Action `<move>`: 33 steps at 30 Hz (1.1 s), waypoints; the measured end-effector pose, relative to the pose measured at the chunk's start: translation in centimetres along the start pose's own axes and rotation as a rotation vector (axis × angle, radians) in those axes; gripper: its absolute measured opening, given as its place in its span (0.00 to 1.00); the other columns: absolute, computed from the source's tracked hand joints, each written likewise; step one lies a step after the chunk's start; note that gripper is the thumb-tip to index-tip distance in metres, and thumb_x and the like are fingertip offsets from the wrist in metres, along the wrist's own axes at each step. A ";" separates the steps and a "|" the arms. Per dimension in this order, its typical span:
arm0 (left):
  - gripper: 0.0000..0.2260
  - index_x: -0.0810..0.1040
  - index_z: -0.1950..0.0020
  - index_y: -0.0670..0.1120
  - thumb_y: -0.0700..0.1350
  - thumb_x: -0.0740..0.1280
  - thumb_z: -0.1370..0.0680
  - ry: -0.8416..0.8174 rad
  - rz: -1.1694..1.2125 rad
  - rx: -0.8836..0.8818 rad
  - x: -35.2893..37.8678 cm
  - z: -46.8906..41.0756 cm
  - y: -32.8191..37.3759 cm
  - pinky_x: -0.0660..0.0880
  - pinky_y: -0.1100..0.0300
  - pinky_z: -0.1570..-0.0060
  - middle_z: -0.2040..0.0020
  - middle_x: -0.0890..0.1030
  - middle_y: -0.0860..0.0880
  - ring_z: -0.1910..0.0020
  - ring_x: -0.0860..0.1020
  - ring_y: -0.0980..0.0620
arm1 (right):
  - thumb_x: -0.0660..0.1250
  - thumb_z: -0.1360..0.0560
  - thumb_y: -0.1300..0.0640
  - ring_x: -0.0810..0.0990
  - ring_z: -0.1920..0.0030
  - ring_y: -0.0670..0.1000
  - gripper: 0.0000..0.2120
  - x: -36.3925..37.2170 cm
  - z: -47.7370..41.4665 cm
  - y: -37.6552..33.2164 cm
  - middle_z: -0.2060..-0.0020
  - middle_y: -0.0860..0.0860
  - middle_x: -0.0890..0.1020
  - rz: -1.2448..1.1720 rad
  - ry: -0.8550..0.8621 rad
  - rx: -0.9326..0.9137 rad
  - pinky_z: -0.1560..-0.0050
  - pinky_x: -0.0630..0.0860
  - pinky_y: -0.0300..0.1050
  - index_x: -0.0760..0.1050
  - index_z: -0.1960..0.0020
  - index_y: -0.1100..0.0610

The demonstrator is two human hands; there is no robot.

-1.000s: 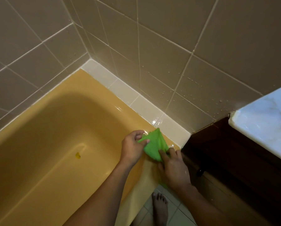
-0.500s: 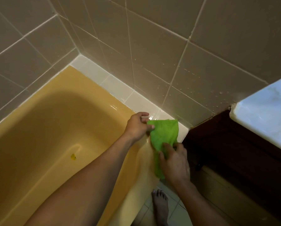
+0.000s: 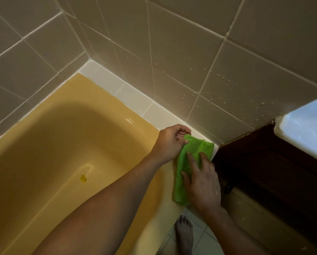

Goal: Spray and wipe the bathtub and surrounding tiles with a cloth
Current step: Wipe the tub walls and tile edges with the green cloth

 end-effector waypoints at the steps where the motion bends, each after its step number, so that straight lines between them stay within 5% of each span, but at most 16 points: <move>1: 0.12 0.83 0.42 0.46 0.34 0.72 0.23 -0.021 -0.107 0.027 -0.2 -0.1 -0.2 0.78 0.60 0.41 0.46 0.84 0.50 0.48 0.81 0.55 | 0.60 0.19 0.40 0.61 0.23 0.57 0.31 0.2 -0.1 0.3 0.21 0.56 0.58 0.020 -0.004 0.024 0.31 0.69 0.55 0.57 0.19 0.45; 3: 0.13 0.81 0.37 0.45 0.38 0.71 0.22 -0.056 -0.353 0.094 -1.0 -0.5 -0.9 0.73 0.57 0.34 0.36 0.81 0.47 0.37 0.78 0.50 | 0.56 0.19 0.38 0.58 0.23 0.57 0.31 0.7 -0.3 0.8 0.19 0.56 0.53 0.048 0.007 0.056 0.32 0.67 0.57 0.55 0.19 0.45; 6: 0.23 0.71 0.25 0.47 0.49 0.69 0.19 -0.134 -0.751 0.085 -3.3 -0.8 -3.3 0.59 0.47 0.22 0.19 0.62 0.44 0.20 0.59 0.44 | 0.53 0.18 0.39 0.56 0.23 0.57 0.31 1.5 -0.4 1.3 0.18 0.55 0.50 0.030 0.028 0.183 0.32 0.65 0.58 0.53 0.18 0.46; 9: 0.32 0.48 0.16 0.56 0.61 0.58 0.16 -0.237 -1.033 0.006 -6.0 -0.6 -6.5 0.44 0.38 0.21 0.16 0.38 0.53 0.17 0.39 0.47 | 0.50 0.17 0.42 0.58 0.24 0.59 0.31 2.0 -0.5 0.6 0.19 0.58 0.52 0.026 0.059 0.306 0.33 0.62 0.60 0.53 0.17 0.52; 12: 0.34 0.35 0.18 0.61 0.69 0.48 0.18 -0.238 -1.074 -0.044 -8.3 -1.1 -8.5 0.36 0.37 0.23 0.20 0.29 0.57 0.20 0.30 0.48 | 0.48 0.19 0.42 0.59 0.24 0.61 0.34 2.4 -1.7 -0.6 0.18 0.59 0.50 0.073 0.070 0.264 0.27 0.56 0.63 0.53 0.18 0.58; 19: 0.33 0.29 0.21 0.63 0.73 0.40 0.20 -0.110 -1.062 -0.026 -12.2 -3.8 -10.0 0.31 0.37 0.25 0.22 0.25 0.58 0.23 0.24 0.48 | 0.41 0.20 0.32 0.47 0.20 0.64 0.38 2.9 -5.9 -3.6 0.19 0.61 0.40 0.098 0.086 0.126 0.21 0.47 0.64 0.41 0.17 0.51; 33: 0.33 0.37 0.19 0.64 0.73 0.43 0.20 0.144 -1.034 -0.047 -22.1 -9.2 -11.6 0.33 0.35 0.25 0.18 0.34 0.56 0.19 0.31 0.47 | 0.43 0.17 0.35 0.49 0.19 0.64 0.34 3.7 -12.2 -11.1 0.18 0.60 0.46 0.135 0.114 -0.028 0.21 0.47 0.65 0.46 0.17 0.52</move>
Point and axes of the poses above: each hand's wrist, its own z-axis away from the middle knuckle, its own x-axis out of the palm, y = z × x, the point moved 8 cm from there along -z, towards the middle knuckle
